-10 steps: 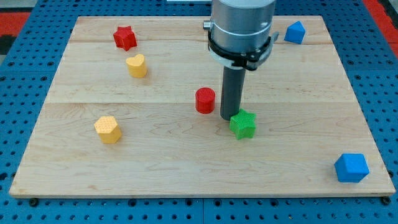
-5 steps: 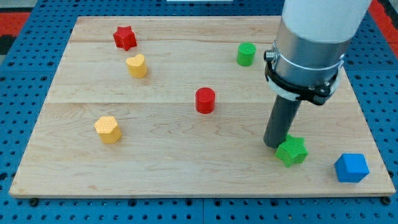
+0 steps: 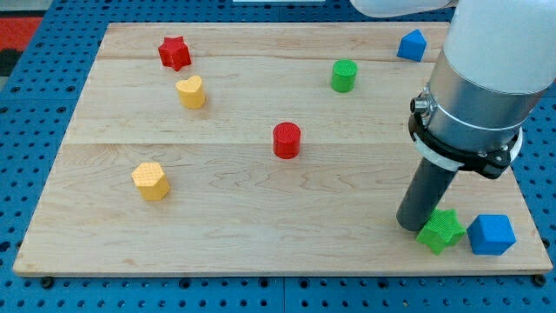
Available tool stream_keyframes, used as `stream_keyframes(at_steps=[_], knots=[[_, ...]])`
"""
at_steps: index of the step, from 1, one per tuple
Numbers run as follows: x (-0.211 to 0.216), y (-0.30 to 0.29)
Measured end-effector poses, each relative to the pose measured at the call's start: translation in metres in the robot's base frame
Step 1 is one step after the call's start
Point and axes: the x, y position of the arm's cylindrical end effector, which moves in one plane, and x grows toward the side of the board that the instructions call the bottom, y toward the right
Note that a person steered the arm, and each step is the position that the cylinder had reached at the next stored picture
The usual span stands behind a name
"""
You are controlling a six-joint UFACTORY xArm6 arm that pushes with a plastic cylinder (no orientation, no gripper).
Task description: Move the green star to the left side of the blue cube
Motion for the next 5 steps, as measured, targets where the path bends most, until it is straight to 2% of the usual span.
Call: stream_keyframes(at_steps=[5], knots=[[0.000,0.028]])
